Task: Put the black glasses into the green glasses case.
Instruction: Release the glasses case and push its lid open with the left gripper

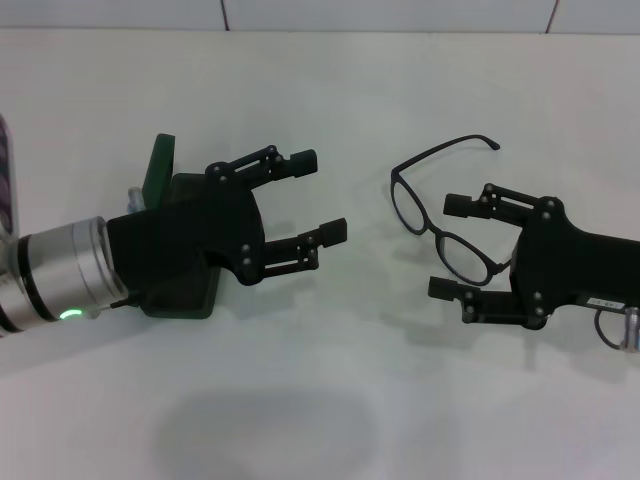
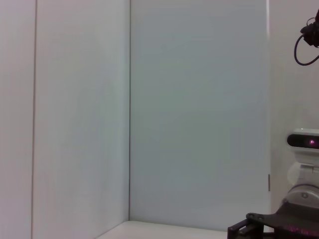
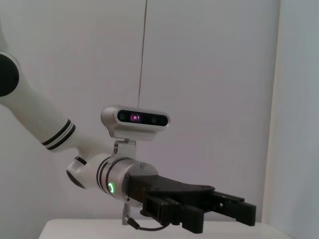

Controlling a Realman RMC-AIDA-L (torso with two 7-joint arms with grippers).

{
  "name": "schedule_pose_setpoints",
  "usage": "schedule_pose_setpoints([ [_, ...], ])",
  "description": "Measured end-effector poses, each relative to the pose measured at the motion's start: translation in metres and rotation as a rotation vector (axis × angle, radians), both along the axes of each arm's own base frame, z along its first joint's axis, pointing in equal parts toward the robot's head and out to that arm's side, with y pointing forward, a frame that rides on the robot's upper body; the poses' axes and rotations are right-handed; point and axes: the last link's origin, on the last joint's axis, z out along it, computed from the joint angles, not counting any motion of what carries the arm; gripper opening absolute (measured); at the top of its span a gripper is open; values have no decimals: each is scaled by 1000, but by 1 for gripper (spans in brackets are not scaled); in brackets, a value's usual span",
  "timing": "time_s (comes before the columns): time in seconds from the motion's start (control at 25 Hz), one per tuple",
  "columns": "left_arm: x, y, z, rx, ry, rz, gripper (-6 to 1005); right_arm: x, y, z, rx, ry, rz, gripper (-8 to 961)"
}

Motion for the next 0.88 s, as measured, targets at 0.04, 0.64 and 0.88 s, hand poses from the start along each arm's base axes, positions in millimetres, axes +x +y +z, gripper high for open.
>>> schedule_pose_setpoints([
  [0.04, 0, 0, 0, 0, 0, 1, 815, 0, 0, -1, 1, 1, 1, 807],
  [0.64, -4, 2, 7, 40, -67, 82, 816, -1, -2, -5, 8, 4, -2, 798],
  [0.88, -22, 44, 44, 51, -134, 420, 816, 2, -5, -7, 9, 2, -15, 794],
])
